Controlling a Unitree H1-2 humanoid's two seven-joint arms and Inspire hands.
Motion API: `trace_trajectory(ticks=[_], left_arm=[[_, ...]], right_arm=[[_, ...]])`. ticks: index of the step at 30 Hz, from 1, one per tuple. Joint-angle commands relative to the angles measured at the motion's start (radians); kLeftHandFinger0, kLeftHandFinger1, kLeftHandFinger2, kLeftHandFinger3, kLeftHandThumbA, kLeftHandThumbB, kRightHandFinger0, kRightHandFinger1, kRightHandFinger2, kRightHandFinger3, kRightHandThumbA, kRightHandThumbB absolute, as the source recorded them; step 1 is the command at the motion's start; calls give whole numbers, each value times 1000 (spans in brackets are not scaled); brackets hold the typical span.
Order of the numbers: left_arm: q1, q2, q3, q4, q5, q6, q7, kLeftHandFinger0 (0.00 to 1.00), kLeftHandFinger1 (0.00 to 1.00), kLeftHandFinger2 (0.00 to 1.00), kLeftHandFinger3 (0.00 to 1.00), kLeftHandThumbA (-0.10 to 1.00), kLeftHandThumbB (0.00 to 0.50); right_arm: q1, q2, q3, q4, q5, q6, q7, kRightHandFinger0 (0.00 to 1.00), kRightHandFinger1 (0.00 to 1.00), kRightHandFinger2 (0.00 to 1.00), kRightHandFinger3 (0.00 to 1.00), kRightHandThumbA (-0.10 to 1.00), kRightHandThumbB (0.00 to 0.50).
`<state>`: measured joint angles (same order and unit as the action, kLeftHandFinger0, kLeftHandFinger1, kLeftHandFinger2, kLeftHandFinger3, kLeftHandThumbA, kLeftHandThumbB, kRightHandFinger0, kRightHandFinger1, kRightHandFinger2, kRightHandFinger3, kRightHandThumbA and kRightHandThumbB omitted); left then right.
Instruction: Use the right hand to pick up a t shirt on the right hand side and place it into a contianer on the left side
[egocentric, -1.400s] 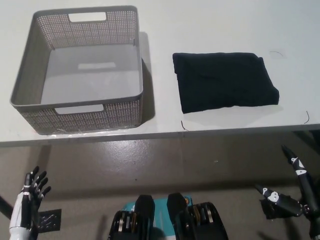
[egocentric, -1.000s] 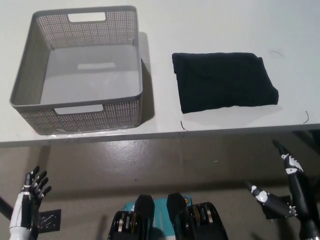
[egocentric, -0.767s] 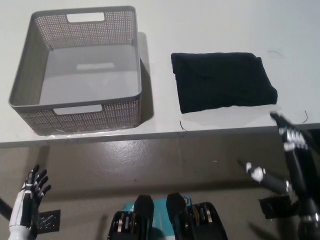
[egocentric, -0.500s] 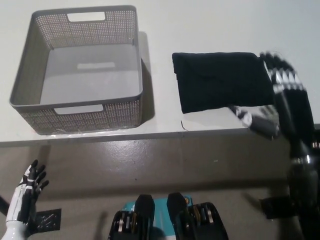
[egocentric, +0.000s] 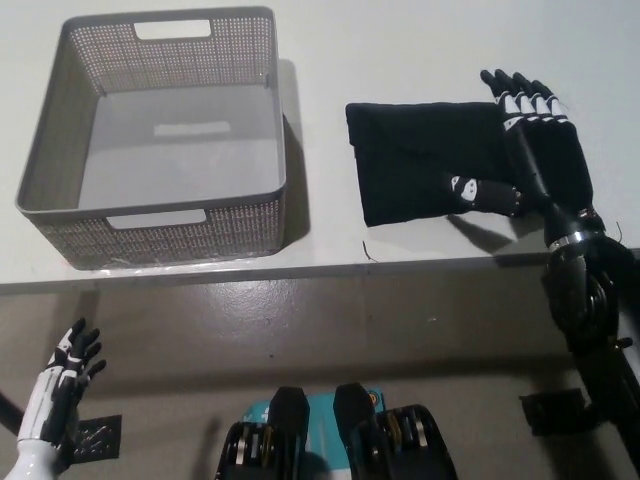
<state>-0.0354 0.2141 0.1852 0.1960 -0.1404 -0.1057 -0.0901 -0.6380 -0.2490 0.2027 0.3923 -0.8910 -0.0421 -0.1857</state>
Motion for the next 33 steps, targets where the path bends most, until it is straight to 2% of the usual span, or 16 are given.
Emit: trace_trajectory(ticks=[1,5,17,22,25,26,27,28,29,30,31,32,33], left_arm=[[-15,32,-3,-41,2,15,-13,1000,1000,1000,1000,892,415],[-15,39,-6,-40,2,15,-15,1000,1000,1000,1000,894,433],[-8,48,-6,-60,-3,32,-11,1000,1000,1000,1000,901,369],[2,50,-7,-66,-10,30,-18,1000,1000,1000,1000,900,338],[-2,52,-6,-62,-10,26,-20,990,1000,1000,1000,898,350],[2,51,-9,-71,-3,31,-17,981,992,1000,1000,905,354],[3,49,-11,-71,-6,31,-19,979,990,1000,1000,904,348],[-1,45,-15,-69,-5,30,-19,977,987,1000,1000,906,338],[-5,42,-17,-65,-6,26,-21,976,986,1000,1000,906,336],[-7,43,-18,-65,-6,25,-22,972,983,1000,1000,908,324],[-6,44,-18,-68,-5,31,-20,956,976,1000,1000,907,316],[-5,46,-16,-73,-6,39,-20,952,978,1000,1000,916,316],[-2,51,-17,-80,-6,48,-24,953,983,1000,1000,928,318]], right_arm=[[-51,-23,36,30,-40,31,-43,1000,1000,1000,1000,962,500],[-41,-34,66,47,-46,42,-37,1000,1000,1000,1000,1000,500],[-27,-42,119,137,-36,45,-51,1000,1000,1000,1000,993,500],[-134,-36,139,297,-28,47,-70,1000,1000,1000,1000,975,490],[-209,-28,146,406,-9,31,-93,1000,1000,1000,1000,953,497],[-267,-19,148,499,-4,16,-139,1000,1000,1000,1000,835,462],[-294,-5,119,559,41,-38,-207,1000,1000,1000,1000,543,390],[-315,8,71,618,101,-118,-307,1000,1000,1000,1000,4,291],[-342,21,34,664,147,-157,-346,1000,1000,957,835,-79,263],[-357,28,14,688,170,-178,-357,903,963,782,552,-99,243],[-371,33,-4,706,193,-203,-362,787,799,677,330,-100,191],[-382,37,-7,721,196,-219,-366,725,713,618,257,-100,198],[-392,41,-10,725,199,-232,-366,699,692,610,310,-100,253]])
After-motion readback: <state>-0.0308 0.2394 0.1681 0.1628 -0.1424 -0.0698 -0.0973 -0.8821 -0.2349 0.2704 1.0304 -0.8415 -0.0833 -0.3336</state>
